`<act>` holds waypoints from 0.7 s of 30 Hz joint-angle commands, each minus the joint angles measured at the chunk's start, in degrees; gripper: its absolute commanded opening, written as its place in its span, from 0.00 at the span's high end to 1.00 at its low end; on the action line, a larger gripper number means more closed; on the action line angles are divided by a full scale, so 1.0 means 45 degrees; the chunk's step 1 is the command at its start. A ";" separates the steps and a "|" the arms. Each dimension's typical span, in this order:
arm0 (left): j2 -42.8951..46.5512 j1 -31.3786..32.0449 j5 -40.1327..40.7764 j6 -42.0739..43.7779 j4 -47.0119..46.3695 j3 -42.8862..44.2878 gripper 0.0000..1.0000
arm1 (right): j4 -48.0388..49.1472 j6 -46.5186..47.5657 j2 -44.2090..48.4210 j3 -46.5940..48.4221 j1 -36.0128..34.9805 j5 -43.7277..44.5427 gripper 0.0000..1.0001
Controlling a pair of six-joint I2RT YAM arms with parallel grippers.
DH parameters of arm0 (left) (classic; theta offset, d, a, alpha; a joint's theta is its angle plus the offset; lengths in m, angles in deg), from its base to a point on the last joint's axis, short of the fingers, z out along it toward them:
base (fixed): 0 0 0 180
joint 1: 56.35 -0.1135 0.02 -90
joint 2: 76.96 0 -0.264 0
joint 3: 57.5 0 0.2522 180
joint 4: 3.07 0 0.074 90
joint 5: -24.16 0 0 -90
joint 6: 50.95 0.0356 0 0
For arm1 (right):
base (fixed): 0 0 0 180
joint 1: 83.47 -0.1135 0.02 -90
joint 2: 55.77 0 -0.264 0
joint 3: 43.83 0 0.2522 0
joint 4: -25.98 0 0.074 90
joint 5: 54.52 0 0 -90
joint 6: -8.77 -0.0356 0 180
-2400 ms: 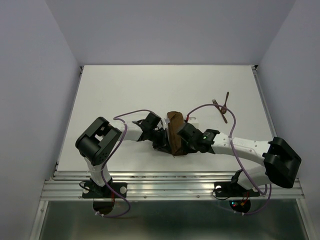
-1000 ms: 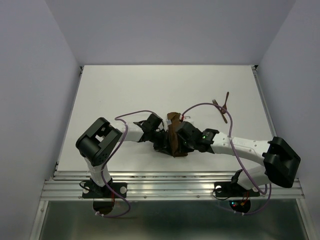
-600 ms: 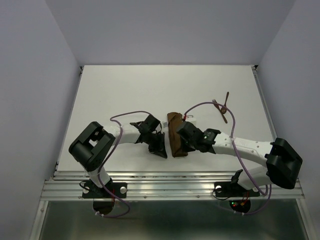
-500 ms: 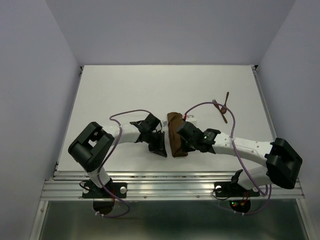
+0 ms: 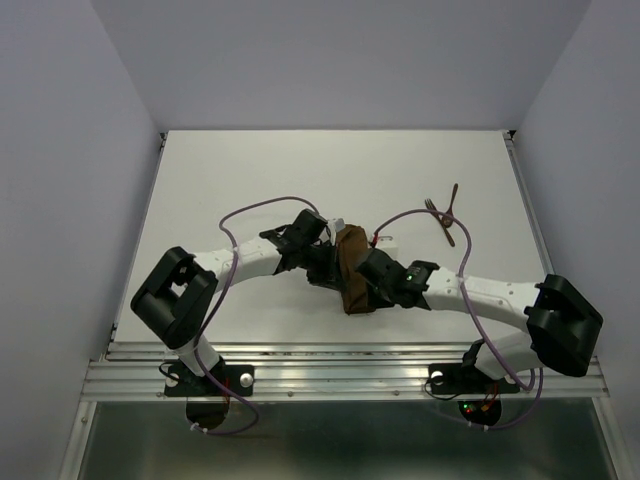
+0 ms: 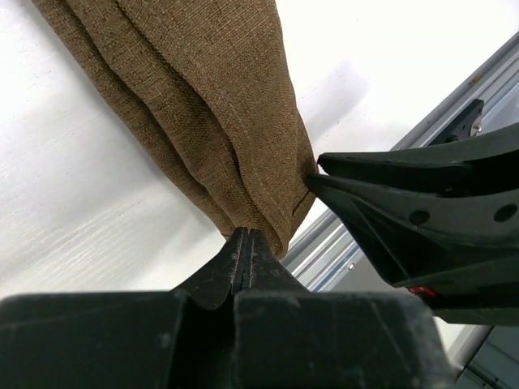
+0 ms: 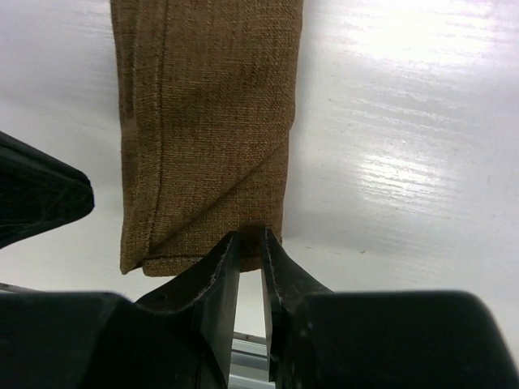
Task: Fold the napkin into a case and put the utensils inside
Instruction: Smooth out the smaller rectangle-folded napkin at the center of the board.
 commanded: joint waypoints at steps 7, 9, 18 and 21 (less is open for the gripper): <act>-0.0598 0.0339 -0.0198 0.0398 -0.0120 0.0788 1.00 | 0.0762 0.0017 -0.0348 -0.0188 -0.0146 -0.0155 0.83; -0.0930 0.0437 -0.0314 0.0418 -0.0159 0.0827 1.00 | 0.0997 0.0116 -0.0505 -0.0090 -0.0146 -0.0274 0.84; -0.1654 0.1082 -0.0647 0.0281 -0.0550 0.0749 1.00 | 0.1545 0.0428 -0.0857 0.0183 -0.0146 -0.0508 0.86; -0.1615 0.1121 -0.0628 0.0242 -0.0550 0.0749 1.00 | 0.1779 0.0409 -0.0974 0.0164 -0.0146 -0.0645 0.86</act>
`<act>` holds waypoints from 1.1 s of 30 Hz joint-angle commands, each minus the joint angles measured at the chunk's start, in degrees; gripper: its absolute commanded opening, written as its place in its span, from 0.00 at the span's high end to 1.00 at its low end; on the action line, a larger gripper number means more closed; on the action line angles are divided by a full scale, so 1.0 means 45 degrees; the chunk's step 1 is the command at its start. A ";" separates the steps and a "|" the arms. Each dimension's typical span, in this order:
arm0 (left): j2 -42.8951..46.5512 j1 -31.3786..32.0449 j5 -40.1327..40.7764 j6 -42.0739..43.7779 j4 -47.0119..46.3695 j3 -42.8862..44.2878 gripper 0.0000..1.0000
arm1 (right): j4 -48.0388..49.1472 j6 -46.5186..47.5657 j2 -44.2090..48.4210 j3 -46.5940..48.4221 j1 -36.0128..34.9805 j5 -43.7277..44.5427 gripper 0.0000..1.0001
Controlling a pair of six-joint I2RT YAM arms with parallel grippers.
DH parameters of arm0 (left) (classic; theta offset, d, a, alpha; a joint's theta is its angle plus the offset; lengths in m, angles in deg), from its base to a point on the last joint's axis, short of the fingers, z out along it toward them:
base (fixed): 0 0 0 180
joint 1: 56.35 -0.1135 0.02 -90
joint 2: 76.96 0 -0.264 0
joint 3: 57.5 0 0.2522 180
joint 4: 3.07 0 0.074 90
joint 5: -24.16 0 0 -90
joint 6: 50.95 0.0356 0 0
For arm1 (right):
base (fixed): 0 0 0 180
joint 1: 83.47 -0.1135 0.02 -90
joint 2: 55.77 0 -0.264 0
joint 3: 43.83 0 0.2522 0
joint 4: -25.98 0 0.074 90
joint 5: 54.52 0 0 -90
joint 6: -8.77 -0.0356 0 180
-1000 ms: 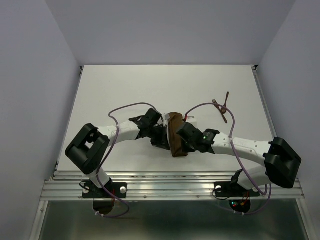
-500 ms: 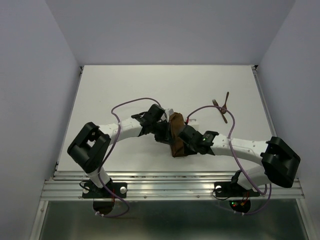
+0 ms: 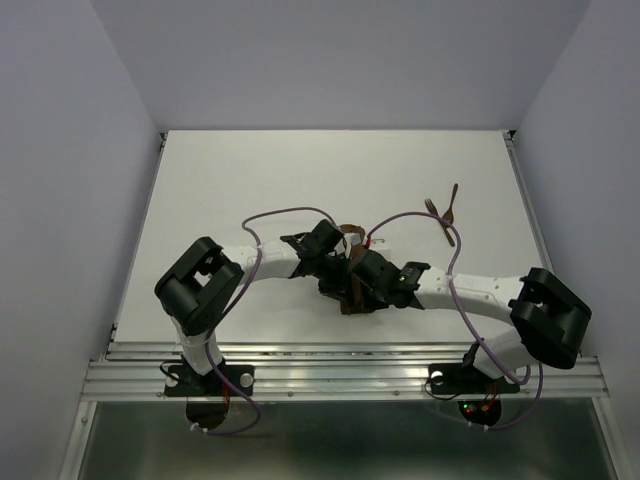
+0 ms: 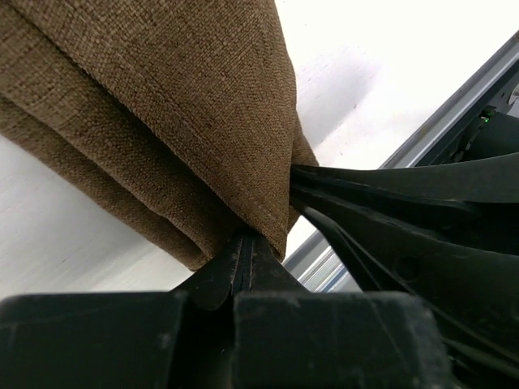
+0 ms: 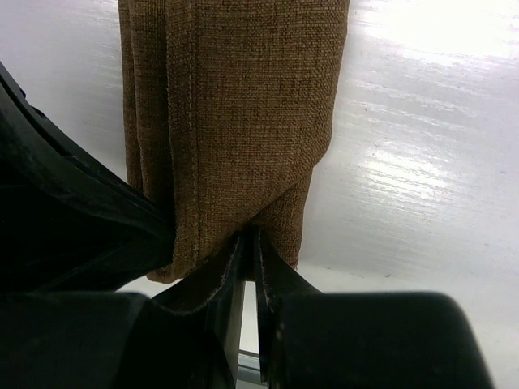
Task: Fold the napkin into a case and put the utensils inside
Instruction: Smooth out the smaller rectangle-folded napkin at the center of the board.
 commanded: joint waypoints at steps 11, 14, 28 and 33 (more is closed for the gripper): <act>0.0411 0.0116 0.0087 0.0471 0.0714 0.0433 1.00 | 0.0682 0.0049 0.0455 0.0275 -0.0146 0.0104 0.85; 0.0801 0.0116 0.0361 0.0725 0.1457 0.0649 1.00 | 0.0448 0.0127 0.0709 0.0392 -0.0146 0.0162 0.85; 0.1818 -0.0196 0.0557 0.1273 0.2262 -0.0054 1.00 | 0.0251 0.0381 0.0711 0.1016 -0.0146 0.0241 0.82; 0.2032 -0.0605 0.0830 0.1078 0.2028 -0.0540 1.00 | 0.0466 0.0771 0.0574 0.1466 -0.0146 0.0026 0.78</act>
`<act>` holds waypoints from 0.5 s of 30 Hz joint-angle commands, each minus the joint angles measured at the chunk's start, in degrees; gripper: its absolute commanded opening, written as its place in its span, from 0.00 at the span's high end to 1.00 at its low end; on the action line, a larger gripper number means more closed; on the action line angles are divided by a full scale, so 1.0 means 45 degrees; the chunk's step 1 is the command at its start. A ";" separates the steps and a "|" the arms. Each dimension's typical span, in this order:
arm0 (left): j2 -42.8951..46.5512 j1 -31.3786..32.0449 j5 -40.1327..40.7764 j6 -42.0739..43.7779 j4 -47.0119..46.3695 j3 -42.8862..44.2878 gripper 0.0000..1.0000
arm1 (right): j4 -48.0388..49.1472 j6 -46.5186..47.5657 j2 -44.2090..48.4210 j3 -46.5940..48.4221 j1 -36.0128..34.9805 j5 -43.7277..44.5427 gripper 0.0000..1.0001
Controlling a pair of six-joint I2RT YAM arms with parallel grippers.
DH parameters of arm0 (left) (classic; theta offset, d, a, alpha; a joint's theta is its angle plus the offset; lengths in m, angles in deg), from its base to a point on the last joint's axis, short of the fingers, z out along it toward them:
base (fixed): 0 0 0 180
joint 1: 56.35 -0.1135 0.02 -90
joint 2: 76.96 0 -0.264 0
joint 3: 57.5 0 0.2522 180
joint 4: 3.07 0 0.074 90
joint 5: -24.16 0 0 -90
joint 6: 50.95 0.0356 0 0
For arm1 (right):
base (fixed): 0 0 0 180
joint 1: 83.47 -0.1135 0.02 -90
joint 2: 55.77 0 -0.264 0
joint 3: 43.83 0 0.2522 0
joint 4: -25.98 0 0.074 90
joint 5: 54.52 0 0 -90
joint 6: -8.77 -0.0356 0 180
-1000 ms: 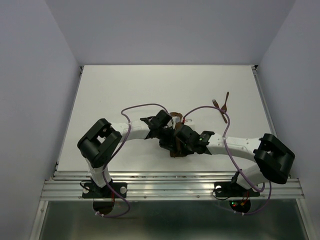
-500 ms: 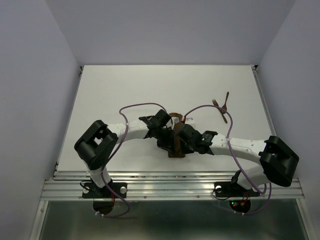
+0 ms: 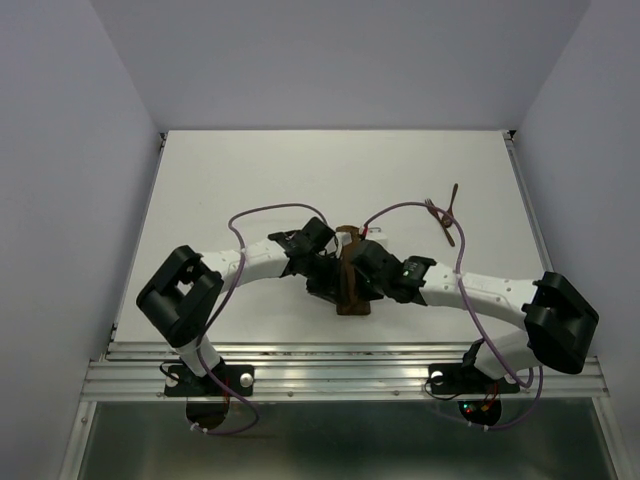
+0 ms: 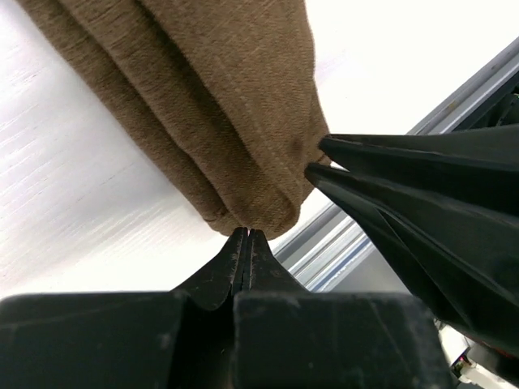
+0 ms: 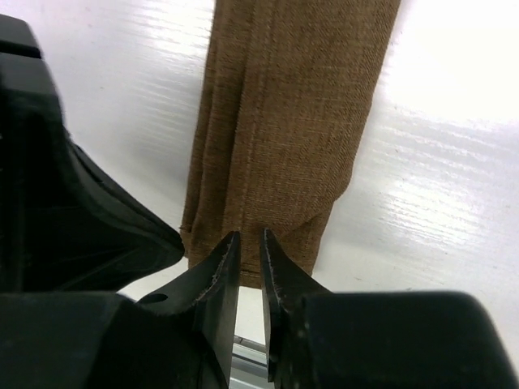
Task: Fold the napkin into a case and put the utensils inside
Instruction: Smooth out the smaller rectangle-folded napkin at the center of the board.
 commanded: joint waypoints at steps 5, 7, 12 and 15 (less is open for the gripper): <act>0.0624 -0.1003 -0.0121 -0.0206 -0.0933 -0.1205 1.00 | 0.0487 0.0744 -0.0622 0.1196 -0.0146 -0.0271 0.67; 0.0430 -0.1023 -0.0356 -0.0361 -0.1208 -0.1284 1.00 | 0.0564 0.0822 -0.0819 0.1352 -0.0146 -0.0389 0.60; -0.0058 -0.1023 -0.1528 -0.0987 -0.2614 -0.1773 1.00 | 0.0565 0.0940 -0.1502 0.1626 -0.0146 -0.0526 0.55; -0.0157 -0.1023 -0.1705 -0.1124 -0.2927 -0.1929 1.00 | 0.0468 0.0882 -0.1776 0.1685 -0.0146 -0.0526 0.54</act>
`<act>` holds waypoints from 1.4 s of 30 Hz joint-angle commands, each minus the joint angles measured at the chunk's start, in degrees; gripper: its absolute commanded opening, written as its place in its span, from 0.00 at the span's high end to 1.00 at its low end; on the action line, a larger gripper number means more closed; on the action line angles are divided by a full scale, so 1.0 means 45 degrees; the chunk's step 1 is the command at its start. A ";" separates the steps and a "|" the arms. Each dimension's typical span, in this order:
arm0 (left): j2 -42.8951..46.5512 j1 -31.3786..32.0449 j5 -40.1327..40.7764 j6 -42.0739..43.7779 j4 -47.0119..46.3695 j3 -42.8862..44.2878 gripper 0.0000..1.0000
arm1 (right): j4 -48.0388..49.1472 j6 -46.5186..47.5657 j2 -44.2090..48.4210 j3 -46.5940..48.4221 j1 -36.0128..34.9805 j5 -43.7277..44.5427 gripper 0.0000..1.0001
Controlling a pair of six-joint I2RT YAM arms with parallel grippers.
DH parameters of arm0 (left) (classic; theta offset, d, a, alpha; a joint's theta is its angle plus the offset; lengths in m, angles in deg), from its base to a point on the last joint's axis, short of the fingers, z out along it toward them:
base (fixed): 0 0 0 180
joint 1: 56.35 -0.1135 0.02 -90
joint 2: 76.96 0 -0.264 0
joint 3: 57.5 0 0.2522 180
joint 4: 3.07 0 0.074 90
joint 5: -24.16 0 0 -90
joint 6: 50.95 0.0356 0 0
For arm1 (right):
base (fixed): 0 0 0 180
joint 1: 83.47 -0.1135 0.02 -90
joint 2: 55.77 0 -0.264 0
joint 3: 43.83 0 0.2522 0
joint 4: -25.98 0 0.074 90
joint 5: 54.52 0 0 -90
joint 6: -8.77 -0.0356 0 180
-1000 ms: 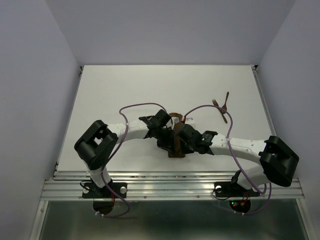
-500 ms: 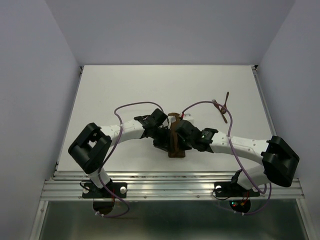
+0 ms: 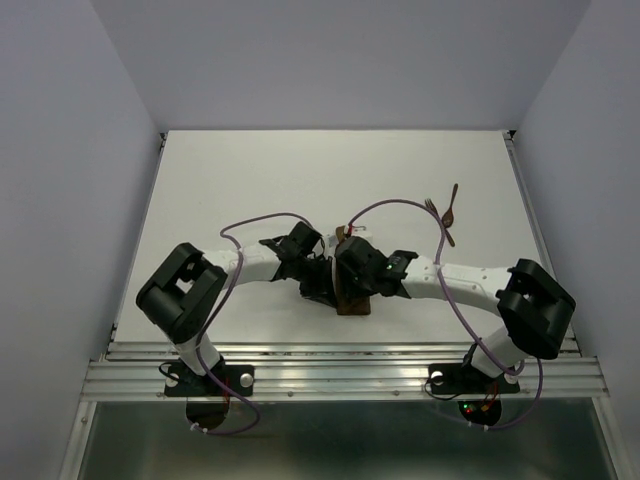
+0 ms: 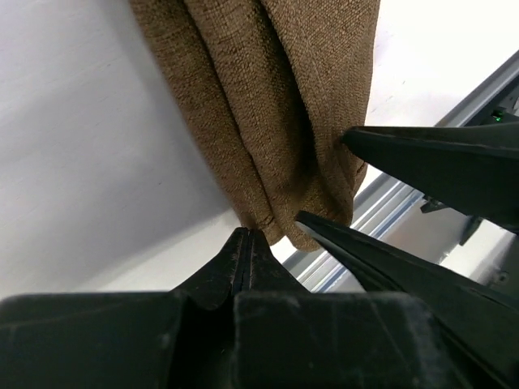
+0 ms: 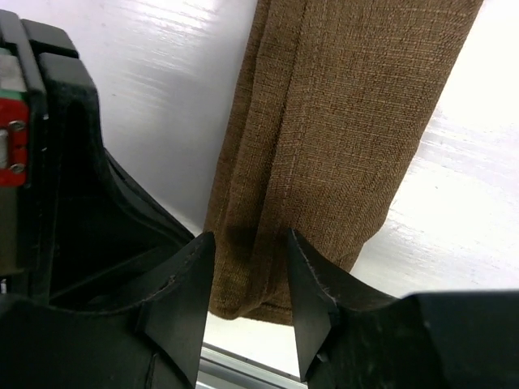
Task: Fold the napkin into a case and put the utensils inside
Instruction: Smooth out the smaller rectangle-folded napkin at the center of the board.
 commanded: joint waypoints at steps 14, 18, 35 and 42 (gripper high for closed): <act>-0.0607 0.0056 -0.0943 -0.0567 -0.1537 -0.0644 1.00 | 0.0166 -0.0013 -0.1033 0.0593 -0.0263 0.0101 0.54; -0.0627 0.0056 -0.1022 -0.0606 -0.1966 -0.0800 1.00 | 0.0108 -0.0111 -0.1053 0.0553 -0.0263 0.0237 0.64; -0.0899 0.0056 -0.1197 -0.0684 -0.2317 -0.0820 1.00 | 0.0087 -0.0424 -0.0760 0.0534 -0.0263 0.0706 0.99; -0.1134 0.0056 -0.1315 -0.0723 -0.2513 -0.0801 1.00 | 0.0380 -0.0306 -0.0330 0.0671 -0.0263 0.0511 0.99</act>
